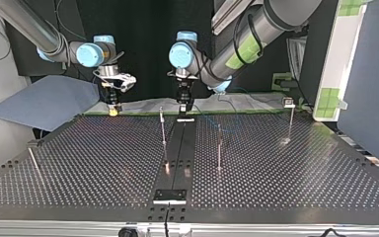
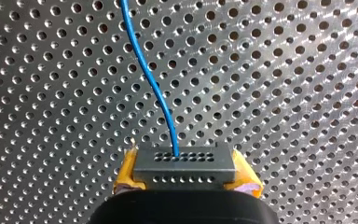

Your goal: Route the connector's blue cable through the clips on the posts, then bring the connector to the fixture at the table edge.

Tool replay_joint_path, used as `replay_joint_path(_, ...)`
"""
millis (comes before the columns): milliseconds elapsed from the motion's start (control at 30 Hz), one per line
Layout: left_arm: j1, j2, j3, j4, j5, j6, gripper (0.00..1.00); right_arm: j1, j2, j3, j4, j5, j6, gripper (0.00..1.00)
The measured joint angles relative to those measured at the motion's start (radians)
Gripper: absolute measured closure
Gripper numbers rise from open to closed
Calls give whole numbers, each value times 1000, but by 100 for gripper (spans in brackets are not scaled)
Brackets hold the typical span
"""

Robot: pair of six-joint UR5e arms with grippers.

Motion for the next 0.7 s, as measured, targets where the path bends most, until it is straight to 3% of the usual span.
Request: replay_joint_path(700,23,-4,45,-6,20,-11,100,-17,1,-4,-2,-8,0,100)
